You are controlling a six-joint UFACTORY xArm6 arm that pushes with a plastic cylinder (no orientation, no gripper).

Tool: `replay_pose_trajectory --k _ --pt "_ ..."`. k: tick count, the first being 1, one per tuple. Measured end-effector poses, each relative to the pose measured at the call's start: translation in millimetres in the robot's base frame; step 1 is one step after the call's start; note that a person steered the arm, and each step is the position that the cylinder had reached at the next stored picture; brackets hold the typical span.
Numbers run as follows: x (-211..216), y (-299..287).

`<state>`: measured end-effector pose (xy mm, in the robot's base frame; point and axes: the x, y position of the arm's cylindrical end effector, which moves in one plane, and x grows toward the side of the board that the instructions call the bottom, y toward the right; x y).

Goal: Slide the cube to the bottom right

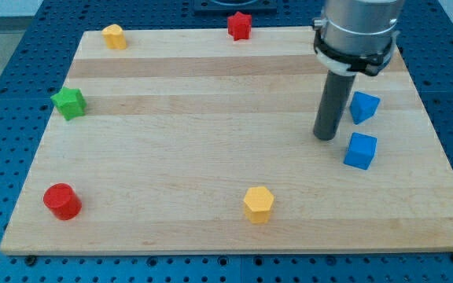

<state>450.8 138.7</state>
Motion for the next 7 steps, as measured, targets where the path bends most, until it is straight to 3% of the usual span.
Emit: replay_pose_trajectory --k 1,2,3,7 --pt "10.9 42.8" --pt "56.0 65.8" --pt "79.5 65.7" --pt "79.3 58.5"
